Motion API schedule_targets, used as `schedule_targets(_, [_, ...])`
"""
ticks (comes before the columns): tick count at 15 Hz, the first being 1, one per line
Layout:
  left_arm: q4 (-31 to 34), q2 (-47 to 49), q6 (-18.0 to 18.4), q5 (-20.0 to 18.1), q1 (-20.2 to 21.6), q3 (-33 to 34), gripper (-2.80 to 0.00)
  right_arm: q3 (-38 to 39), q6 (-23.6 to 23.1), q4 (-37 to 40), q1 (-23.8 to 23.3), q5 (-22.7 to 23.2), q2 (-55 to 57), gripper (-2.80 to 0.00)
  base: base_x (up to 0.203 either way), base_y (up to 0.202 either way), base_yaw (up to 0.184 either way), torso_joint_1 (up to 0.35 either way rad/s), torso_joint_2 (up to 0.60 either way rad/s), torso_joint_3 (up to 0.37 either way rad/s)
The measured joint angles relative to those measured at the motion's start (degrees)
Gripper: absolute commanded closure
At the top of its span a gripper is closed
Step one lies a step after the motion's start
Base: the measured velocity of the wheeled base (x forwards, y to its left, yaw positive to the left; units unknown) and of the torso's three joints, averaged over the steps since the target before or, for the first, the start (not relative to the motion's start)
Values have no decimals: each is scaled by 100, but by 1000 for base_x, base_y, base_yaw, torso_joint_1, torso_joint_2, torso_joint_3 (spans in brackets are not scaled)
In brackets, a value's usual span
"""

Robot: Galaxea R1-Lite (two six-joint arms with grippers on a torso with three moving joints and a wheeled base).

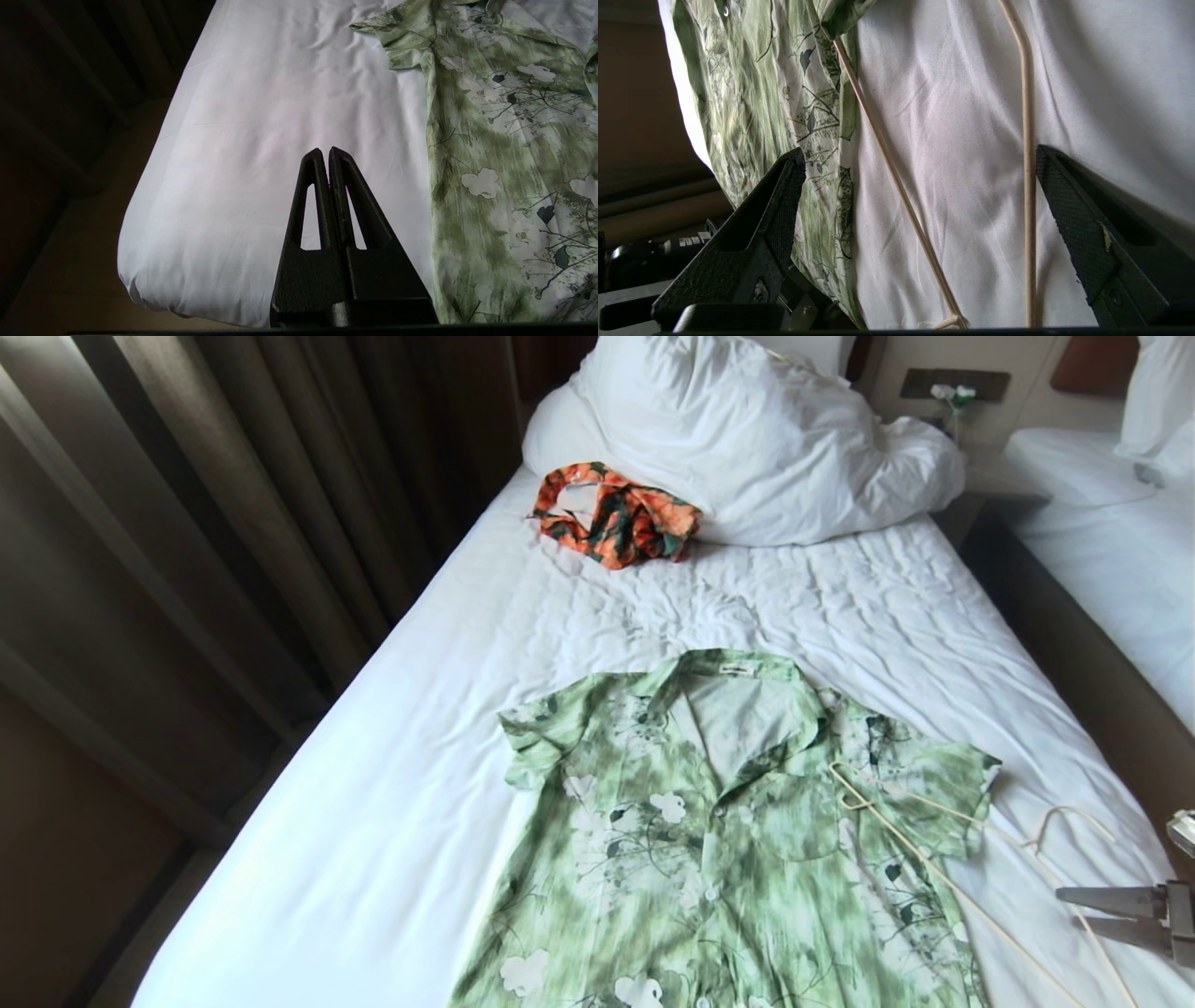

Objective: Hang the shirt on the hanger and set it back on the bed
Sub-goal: Lift the shirt and hanger

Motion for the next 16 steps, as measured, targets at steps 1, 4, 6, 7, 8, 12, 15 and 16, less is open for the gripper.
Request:
schedule_targets(1, [0, 0, -1, -2, 0, 0, 0, 41, 2, -61, 82, -6, -2, -280, 0, 0, 0, 0, 0, 0])
schedule_targets(4, [0, 0, 1, 0, 0, 0, 0, 188, 33, -424, 274, -11, -2, -280, 0, 0, 0, 0, 0, 0])
schedule_targets(6, [-1, 0, -1, 0, 0, 0, 0, 274, 150, -793, 396, -93, 19, -280, 0, 0, 0, 0, 0, 0])
schedule_targets(7, [-2, 0, 1, -2, 0, 0, 0, 300, 175, -1028, 446, -217, 42, -280, 0, 0, 0, 0, 0, 0])
schedule_targets(8, [-4, 0, -1, -4, 0, 0, 0, 333, 188, -1250, 485, -304, 75, -280, 0, 0, 0, 0, 0, 0])
schedule_targets(12, [-1, 0, 1, 0, 0, 0, 0, 494, 441, -1865, 715, -354, 155, -280, 0, 0, 0, 0, 0, 0])
schedule_targets(15, [-2, 0, -1, -3, 0, 0, 0, 530, 475, -2087, 840, -358, 143, -280, 0, 0, 0, 0, 0, 0])
schedule_targets(16, [-2, 0, 1, 0, 0, 0, 0, 546, 510, -2194, 905, -361, 121, -280, 0, 0, 0, 0, 0, 0])
